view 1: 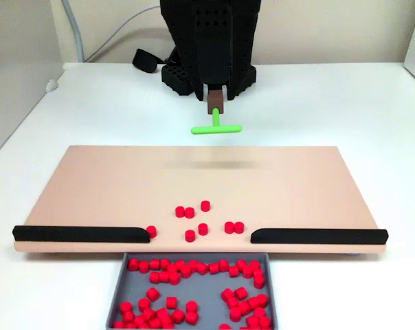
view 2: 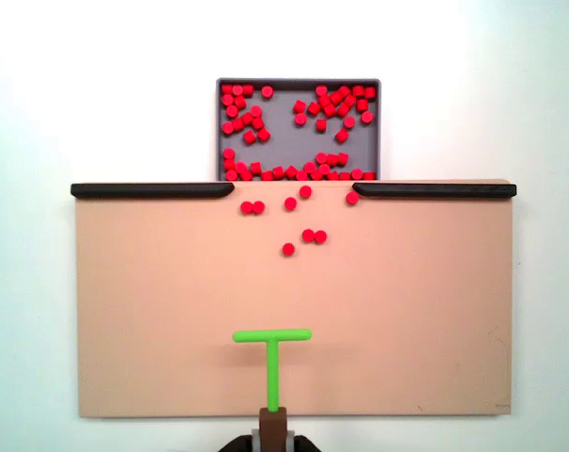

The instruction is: Push granules from bottom to the grey container

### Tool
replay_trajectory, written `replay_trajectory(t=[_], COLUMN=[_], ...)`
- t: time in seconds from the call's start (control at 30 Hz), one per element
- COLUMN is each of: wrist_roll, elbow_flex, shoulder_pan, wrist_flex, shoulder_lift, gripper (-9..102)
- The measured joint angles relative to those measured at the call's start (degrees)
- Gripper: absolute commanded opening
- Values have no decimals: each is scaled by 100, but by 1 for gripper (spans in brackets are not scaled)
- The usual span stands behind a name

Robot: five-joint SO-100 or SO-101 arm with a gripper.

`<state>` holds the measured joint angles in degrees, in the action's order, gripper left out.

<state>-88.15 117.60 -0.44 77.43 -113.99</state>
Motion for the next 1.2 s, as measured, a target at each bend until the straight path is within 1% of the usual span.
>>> replay_trajectory(t=[0.3, 0.53, 0.67, 0.87, 1.2], wrist_roll=[-62, -246, -246, -255, -237], elbow_flex=[0, 0, 0, 202, 396], shoulder_pan=[9, 229, 290, 378, 396], wrist_flex=[0, 0, -378, -554, -1134], shoulder_lift=[9, 149, 343, 422, 835], gripper=[0, 0, 0, 0, 0])
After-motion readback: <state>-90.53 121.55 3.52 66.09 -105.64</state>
